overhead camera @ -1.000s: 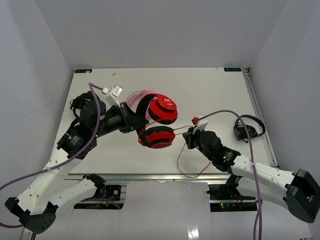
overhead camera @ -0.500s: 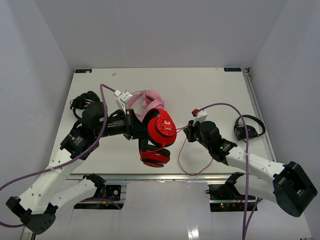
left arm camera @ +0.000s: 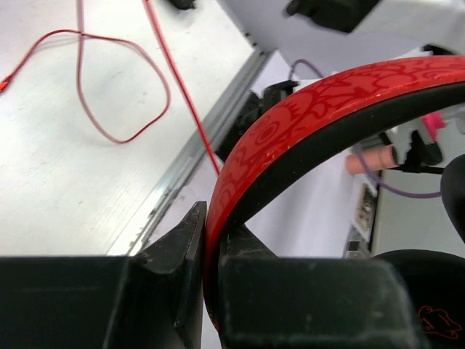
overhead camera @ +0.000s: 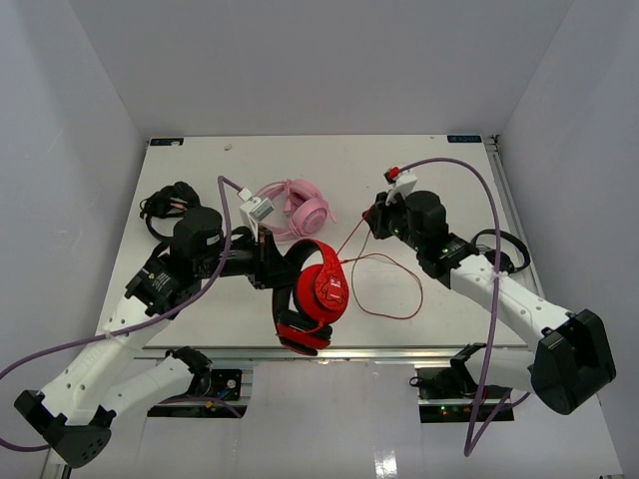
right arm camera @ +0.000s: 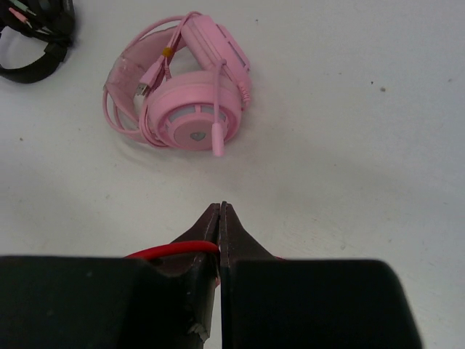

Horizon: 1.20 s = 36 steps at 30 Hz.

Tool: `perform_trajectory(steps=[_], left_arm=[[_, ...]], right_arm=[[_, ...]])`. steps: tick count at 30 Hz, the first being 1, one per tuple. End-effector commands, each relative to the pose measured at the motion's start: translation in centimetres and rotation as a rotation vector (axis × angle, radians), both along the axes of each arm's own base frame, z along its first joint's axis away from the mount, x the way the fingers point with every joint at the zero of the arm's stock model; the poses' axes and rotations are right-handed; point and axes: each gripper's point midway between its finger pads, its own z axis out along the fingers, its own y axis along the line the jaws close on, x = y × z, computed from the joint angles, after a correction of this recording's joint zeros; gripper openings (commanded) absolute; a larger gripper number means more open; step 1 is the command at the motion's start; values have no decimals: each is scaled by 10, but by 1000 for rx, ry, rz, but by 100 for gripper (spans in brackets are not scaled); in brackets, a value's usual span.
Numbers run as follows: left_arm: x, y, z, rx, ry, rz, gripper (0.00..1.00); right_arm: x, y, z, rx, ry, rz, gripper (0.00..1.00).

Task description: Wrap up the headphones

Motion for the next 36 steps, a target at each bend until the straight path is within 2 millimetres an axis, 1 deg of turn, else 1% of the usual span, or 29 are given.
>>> perform_trajectory(steps=[1,4,6,9,10,11,12,16,21,24,29,32,34,36], left_arm=[[20,15,-32,161,-33,93,0],[40,25,-51,258,-34,187,0],[50,31,-62,315,-27,236,0],[68,37,-82,414,-18,295,0],[74,38,-89,448,-13,314,0],[77,39,-94,472,-9,324,0],[83,40,-101,508,-5,342,0],[98,42,-113,595,-7,419,0],[119,50,-120,674,1,544,0],[131,56,-126,721,2,611,0],[148,73,-132,796,2,763,0],[154,82,-134,838,5,834,0],[159,88,-130,847,-4,888,0],[161,91,-125,838,-1,937,0]], right_arm=[[10,-7,48,-55,-38,38,8],[9,-4,71,-82,-48,78,8],[4,4,77,-95,-28,143,8],[2,9,97,-105,-37,185,8],[1,10,100,-107,-34,199,8],[-1,12,97,-119,-18,219,8],[0,13,105,-116,-30,224,8],[-6,20,105,-108,0,278,8],[-24,36,98,-70,40,379,8],[-43,50,92,-45,69,472,8],[-75,78,82,-25,105,617,8],[-93,92,81,10,122,706,8],[-102,97,79,21,132,733,8],[-116,102,73,54,156,794,8]])
